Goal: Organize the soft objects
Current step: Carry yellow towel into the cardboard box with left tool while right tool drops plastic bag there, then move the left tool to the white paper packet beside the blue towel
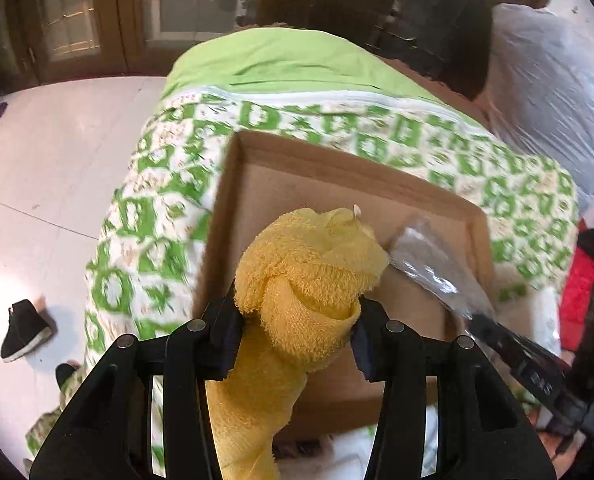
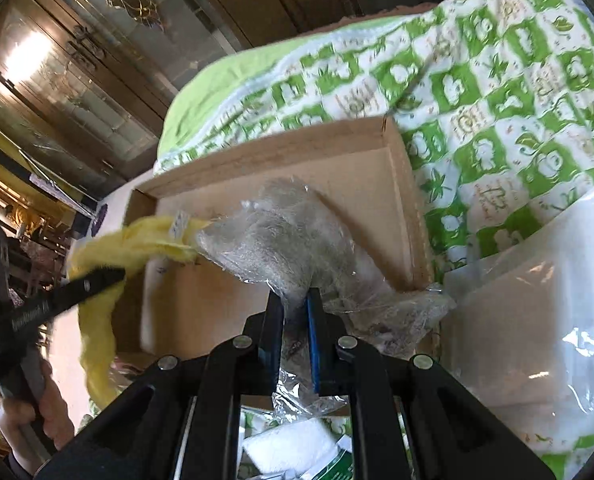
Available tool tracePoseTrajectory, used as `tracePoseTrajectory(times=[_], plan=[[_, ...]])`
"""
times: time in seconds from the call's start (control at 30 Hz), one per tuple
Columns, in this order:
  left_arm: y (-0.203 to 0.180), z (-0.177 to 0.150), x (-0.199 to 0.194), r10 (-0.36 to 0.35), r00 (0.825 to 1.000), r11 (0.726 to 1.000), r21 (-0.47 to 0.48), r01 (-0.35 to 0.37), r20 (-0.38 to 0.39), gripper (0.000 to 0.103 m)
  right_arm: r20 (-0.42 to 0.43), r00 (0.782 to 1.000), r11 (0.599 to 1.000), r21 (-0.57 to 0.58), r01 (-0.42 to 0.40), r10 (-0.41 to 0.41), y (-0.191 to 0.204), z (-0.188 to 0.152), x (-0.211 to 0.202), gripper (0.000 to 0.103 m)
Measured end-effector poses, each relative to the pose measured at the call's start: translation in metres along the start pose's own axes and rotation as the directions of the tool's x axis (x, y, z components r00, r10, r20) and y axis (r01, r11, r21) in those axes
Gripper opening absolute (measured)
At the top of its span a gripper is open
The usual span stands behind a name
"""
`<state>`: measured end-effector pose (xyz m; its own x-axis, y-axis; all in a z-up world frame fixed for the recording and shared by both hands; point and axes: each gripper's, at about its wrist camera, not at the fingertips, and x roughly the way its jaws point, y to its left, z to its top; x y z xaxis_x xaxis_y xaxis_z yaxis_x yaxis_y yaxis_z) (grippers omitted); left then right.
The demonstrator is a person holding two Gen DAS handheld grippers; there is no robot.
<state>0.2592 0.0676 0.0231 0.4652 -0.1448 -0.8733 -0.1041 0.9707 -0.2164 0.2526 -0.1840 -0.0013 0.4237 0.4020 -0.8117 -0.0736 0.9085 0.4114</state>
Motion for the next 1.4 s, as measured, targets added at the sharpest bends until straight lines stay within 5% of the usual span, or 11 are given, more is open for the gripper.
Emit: tracePoseTrajectory(times=[0.3, 0.6, 0.63, 0.7, 0.73, 1.07, 1.23, 1.4], plan=[[0.001, 0.011, 0.039, 0.053, 0.999, 0.998, 0.026, -0.053, 0.007, 0.045, -0.006, 1.000, 1.000, 0.016, 0.017, -0.017, -0.009, 0.007, 0.031, 0.009], [0.008, 0.010, 0.028, -0.007, 1.000, 1.000, 0.010, 0.007, -0.001, 0.046, 0.050, 0.998, 0.998, -0.041, 0.051, -0.049, 0.000, 0.006, 0.028, 0.014], [0.007, 0.007, 0.023, -0.002, 1.000, 1.000, 0.020, 0.002, 0.006, 0.046, 0.055, 0.997, 0.998, -0.045, 0.052, -0.050, 0.001, 0.005, 0.026, 0.017], [0.005, 0.002, 0.015, -0.011, 1.000, 0.999, 0.032, 0.010, 0.010, 0.046, 0.071, 0.996, 0.997, -0.056, 0.058, -0.054, 0.003, 0.002, 0.022, 0.056], [0.004, -0.002, 0.010, -0.011, 1.000, 0.999, 0.041, 0.011, 0.012, 0.046, 0.082, 0.995, 0.996, -0.060, 0.060, -0.055, 0.004, 0.001, 0.018, 0.063], [-0.015, -0.073, -0.039, -0.063, 0.998, 0.991, 0.118, 0.062, 0.000, 0.054, 0.098, 0.995, 0.997, -0.070, 0.036, -0.029, -0.001, -0.036, -0.041, 0.075], [-0.010, -0.124, -0.067, -0.143, 0.990, 0.988, 0.049, 0.143, 0.004, 0.064, 0.070, 0.997, 0.998, -0.052, -0.023, 0.027, -0.004, -0.074, -0.062, 0.077], [-0.010, -0.163, -0.076, -0.139, 0.990, 0.990, 0.034, 0.140, -0.028, 0.064, 0.005, 0.999, 0.996, -0.073, -0.049, 0.049, 0.008, -0.102, -0.054, 0.081]])
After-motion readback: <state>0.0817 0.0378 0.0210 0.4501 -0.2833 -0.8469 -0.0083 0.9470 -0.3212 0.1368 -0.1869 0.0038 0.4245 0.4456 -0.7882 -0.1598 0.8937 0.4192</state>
